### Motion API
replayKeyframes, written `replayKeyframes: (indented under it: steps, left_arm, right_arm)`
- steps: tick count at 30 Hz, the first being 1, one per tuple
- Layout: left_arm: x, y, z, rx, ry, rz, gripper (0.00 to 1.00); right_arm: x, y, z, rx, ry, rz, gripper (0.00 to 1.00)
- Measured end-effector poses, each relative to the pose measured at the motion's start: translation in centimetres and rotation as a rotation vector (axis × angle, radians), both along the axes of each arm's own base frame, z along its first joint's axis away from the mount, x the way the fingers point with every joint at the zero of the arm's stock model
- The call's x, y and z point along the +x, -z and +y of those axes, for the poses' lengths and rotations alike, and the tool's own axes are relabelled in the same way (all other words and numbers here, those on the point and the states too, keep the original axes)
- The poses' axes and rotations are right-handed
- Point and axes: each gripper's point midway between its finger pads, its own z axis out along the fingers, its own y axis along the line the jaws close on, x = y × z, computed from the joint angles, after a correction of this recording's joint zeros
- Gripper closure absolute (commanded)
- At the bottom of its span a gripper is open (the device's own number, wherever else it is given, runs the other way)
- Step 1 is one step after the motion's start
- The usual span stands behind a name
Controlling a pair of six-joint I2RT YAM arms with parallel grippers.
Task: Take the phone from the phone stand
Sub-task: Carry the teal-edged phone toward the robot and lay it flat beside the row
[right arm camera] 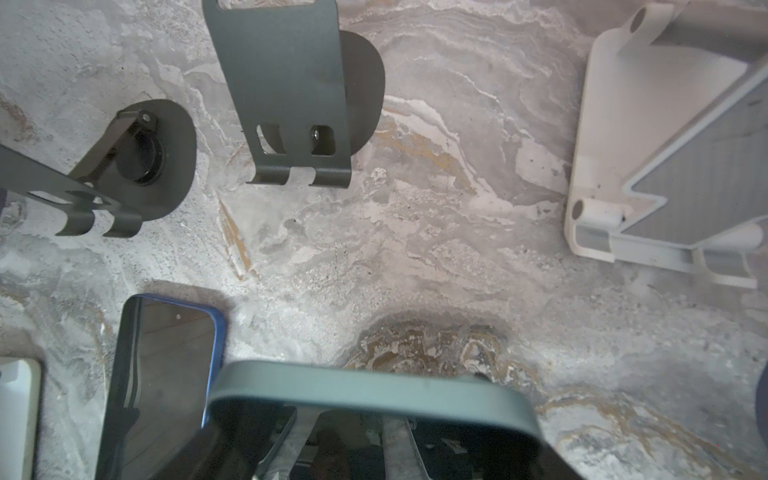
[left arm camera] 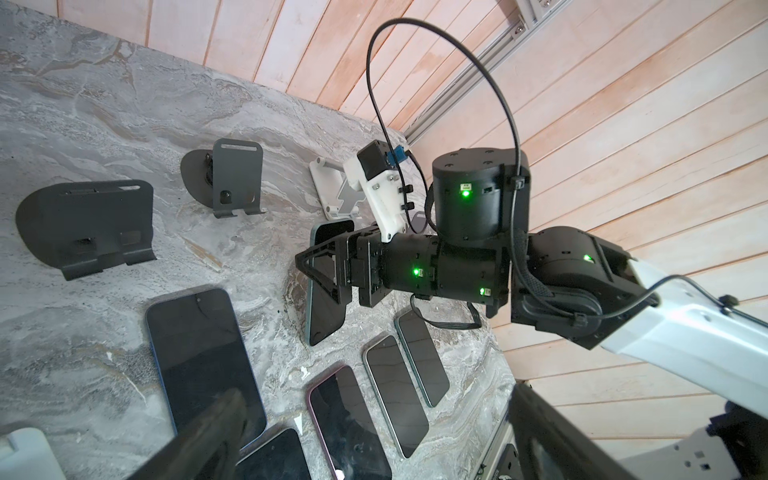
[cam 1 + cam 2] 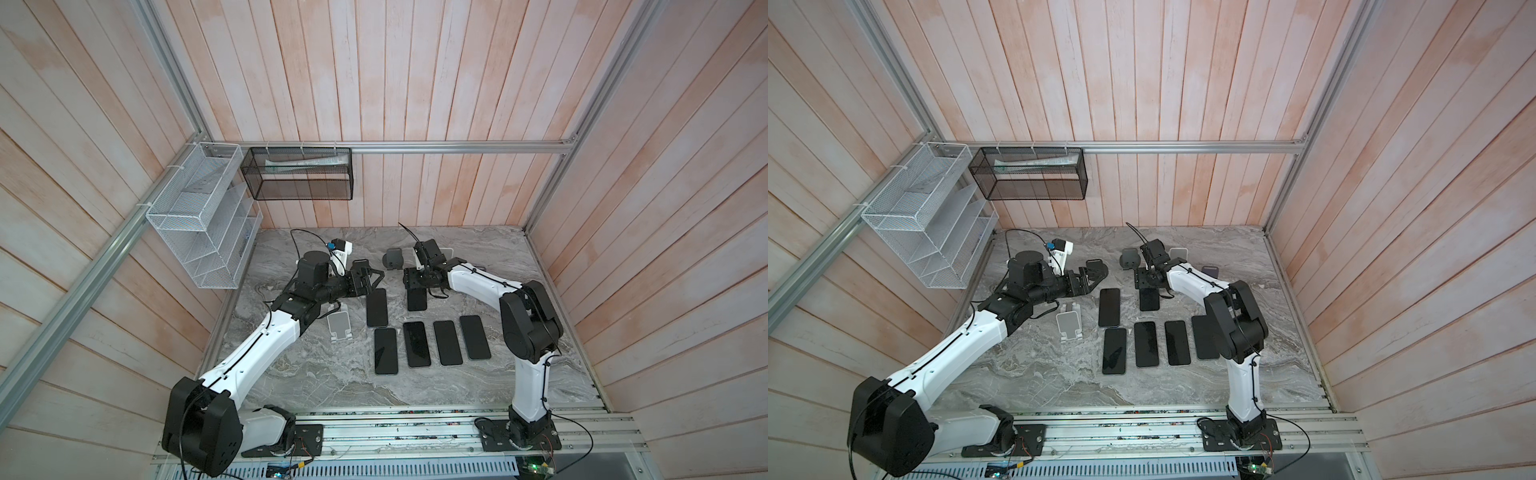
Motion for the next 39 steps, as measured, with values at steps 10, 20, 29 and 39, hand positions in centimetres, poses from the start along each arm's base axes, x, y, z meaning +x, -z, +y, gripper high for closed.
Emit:
replayKeyframes:
  steps: [10, 20, 29, 39]
  left_arm:
    - [0.0, 0.1, 0.1, 0.004, -0.005, 0.001, 0.0]
    - [0.0, 0.1, 0.1, 0.005, -0.004, -0.001, 0.0]
    - [0.1, 0.1, 0.2, 0.005, -0.006, -0.001, 0.0]
    - [0.3, 0.1, 0.4, 0.002, -0.015, 0.002, 0.0]
  right_arm:
    - [-0.5, 1.6, 0.7, -0.006, 0.031, 0.034, 0.38]
    - [-1.8, 4.4, 1.9, -0.027, 0.031, 0.088, 0.37]
    - [-1.6, 4.7, 2.1, -0.028, 0.052, 0.091, 0.33]
    - [-1.5, 5.0, 3.1, -0.08, 0.079, 0.053, 0.3]
